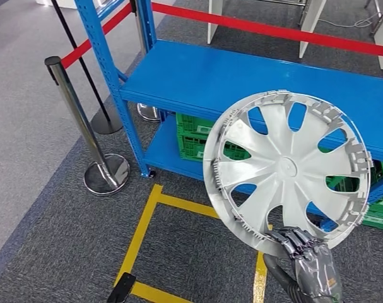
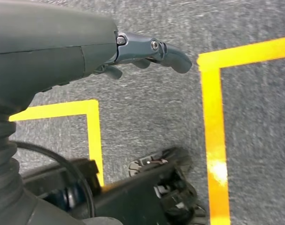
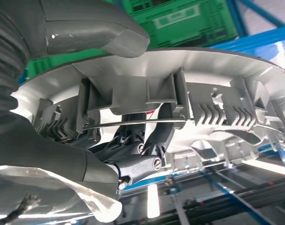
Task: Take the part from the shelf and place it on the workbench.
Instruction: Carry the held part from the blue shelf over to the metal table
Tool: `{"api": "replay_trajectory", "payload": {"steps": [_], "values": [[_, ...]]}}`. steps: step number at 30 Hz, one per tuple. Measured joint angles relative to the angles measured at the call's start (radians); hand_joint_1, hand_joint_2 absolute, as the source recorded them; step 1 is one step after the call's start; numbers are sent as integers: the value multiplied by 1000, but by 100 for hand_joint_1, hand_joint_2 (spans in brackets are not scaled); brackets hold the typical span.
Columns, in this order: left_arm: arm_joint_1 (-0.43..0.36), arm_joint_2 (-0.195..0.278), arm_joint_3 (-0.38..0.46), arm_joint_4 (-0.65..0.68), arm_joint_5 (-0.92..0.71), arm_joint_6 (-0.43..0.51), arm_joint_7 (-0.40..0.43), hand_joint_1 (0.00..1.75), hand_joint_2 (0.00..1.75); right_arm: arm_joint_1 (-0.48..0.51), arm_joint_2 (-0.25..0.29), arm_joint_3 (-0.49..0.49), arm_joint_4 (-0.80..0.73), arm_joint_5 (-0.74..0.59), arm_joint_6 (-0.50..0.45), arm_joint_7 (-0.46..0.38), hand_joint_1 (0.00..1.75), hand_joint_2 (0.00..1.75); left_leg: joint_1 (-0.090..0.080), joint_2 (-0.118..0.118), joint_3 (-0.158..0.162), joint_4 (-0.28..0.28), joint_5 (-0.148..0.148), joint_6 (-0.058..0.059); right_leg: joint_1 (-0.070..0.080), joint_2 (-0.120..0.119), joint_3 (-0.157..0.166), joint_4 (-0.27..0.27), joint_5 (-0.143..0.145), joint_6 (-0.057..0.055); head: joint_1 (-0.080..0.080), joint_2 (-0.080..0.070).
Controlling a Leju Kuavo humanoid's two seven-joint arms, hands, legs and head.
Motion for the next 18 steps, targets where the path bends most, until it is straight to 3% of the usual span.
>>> {"api": "replay_trajectory", "payload": {"steps": [1,3,5,6,7,8,9,11,13,14,16,18], "values": [[1,0,0,0,0,-2,1,0,175,-1,-2,1,-1,0,0,1,175,175,1,-10,-1,-5,5,6,-2,8,-1,1,-4,5,0,0],[-1,0,0,0,-2,-13,5,0,175,0,-8,2,-3,0,0,4,175,175,6,-32,-1,-15,16,21,-6,62,-21,47,-44,10,2,0],[-5,-1,0,0,-5,-27,8,0,175,2,-12,4,-4,1,0,4,175,175,6,-56,-6,-17,23,30,-4,117,-77,173,-112,8,5,0],[-7,-1,0,0,-7,-30,9,0,175,3,-13,6,-4,2,0,4,175,175,5,-69,-7,-16,25,32,-2,126,-106,238,-136,7,6,0],[-6,-2,0,0,-8,-30,8,0,175,4,-14,7,-4,2,0,4,175,175,4,-82,-8,-15,26,33,0,129,-124,277,-141,6,6,0],[-6,-2,0,0,-8,-27,7,0,175,5,-15,8,-4,3,0,5,175,175,3,-96,-9,-14,27,33,1,130,-124,277,-126,5,6,0],[-5,-2,0,0,-8,-21,6,0,175,5,-16,8,-4,3,0,7,175,175,3,-111,-9,-11,27,33,2,134,-106,239,-95,3,6,0],[-6,-4,0,0,-9,-9,4,0,175,4,-19,8,-4,4,-1,12,175,175,1,-138,-13,0,26,29,-2,171,-45,108,-30,-1,6,0],[-7,-7,0,0,-13,-6,4,0,175,4,-22,8,-6,7,-1,15,175,175,0,-163,-27,14,26,21,-6,206,-5,29,-13,-3,6,0],[-7,-8,0,0,-15,-5,4,0,175,4,-23,9,-7,9,-1,16,175,175,1,-174,-35,18,28,15,-6,208,-1,22,-18,-5,5,0],[-3,-8,0,0,-18,-4,5,0,175,4,-26,11,-8,12,-1,18,175,175,3,-189,-46,21,32,3,-6,185,-1,19,-15,-12,6,0],[-2,-8,0,0,-20,-4,5,0,175,3,-29,11,-9,14,-2,20,175,175,2,-150,-63,57,4,-11,-9,158,1,14,-10,-23,-2,0]]}}
